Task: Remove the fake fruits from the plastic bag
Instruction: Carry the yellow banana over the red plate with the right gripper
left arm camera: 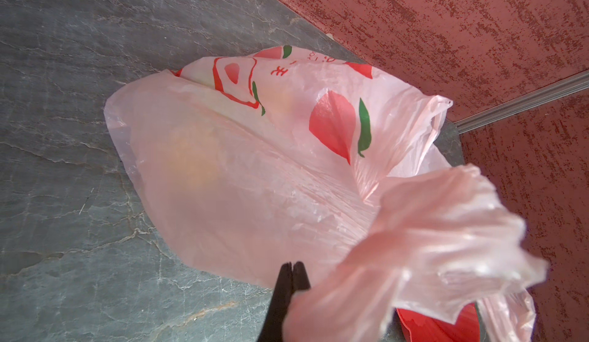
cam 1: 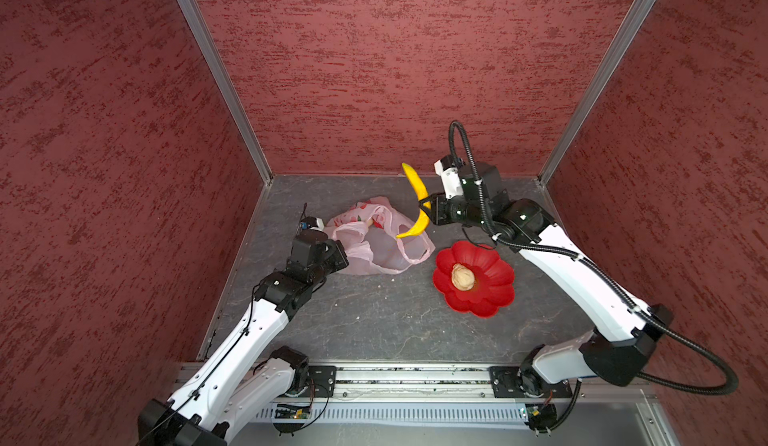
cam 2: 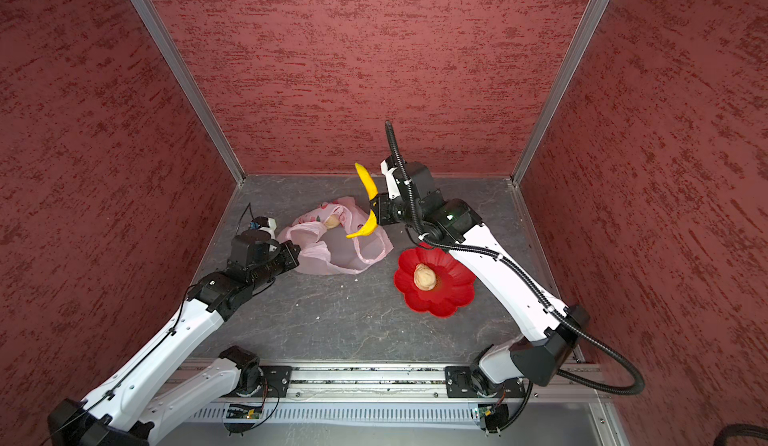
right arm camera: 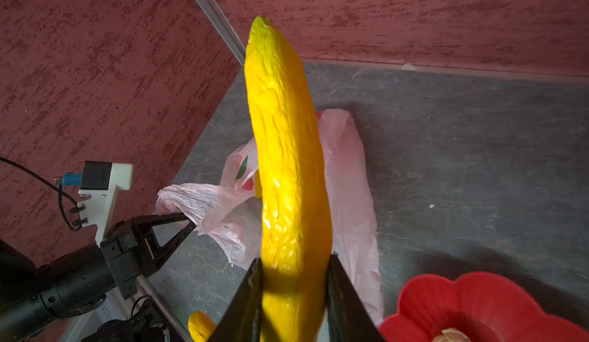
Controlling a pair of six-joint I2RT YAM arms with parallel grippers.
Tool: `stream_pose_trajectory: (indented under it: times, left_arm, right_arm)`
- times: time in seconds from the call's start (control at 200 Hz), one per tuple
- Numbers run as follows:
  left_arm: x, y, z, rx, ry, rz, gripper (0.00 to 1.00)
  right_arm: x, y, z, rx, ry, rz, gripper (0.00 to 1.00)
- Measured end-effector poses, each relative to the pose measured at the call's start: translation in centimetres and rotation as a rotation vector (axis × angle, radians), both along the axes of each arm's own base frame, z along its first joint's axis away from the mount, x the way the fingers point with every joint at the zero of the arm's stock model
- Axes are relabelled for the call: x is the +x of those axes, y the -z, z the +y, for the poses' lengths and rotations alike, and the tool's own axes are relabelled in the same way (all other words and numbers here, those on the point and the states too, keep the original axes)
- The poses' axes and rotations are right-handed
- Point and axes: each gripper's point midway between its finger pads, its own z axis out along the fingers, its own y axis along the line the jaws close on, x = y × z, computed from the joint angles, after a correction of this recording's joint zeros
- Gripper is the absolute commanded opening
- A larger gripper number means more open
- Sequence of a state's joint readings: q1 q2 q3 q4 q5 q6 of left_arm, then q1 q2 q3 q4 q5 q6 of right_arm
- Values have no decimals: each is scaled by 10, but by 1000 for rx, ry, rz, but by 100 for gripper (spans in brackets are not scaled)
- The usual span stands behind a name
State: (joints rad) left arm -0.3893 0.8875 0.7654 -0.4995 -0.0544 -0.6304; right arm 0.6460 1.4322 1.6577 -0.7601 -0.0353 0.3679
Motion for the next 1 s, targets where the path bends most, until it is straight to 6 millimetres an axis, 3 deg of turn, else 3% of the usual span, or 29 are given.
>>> stream_pose_trajectory:
  times: [0.12,0.22,0.306,0.371,0.566,0.832,0.997]
  left_arm:
    - [0,-2,3,-2,-7,-5,0]
    - [0,-3,4,0,-9,-11,0]
    - [1,-3,6,1,-11,-12,0]
    - [1,-3,7,2,-11,-12,0]
    - [2,-3,9,-3,-8,-10,0]
    - [2,-3,11,-11,-1,-7,0]
    - [-1,1,10,-18,10,-2,0]
  right_arm:
    - [7,-13,-40,-13,109,-38,15]
    - [7,-6,-76,-32,207,-37,15]
    - [1,19,-103,-59,286,8,15]
    - [-7,49,-120,-80,345,70,16]
    - [-43,135,-150,-122,479,261,15]
    - [-82,184,-178,-71,638,362,16]
    - [-94,211,-184,-61,691,422,16]
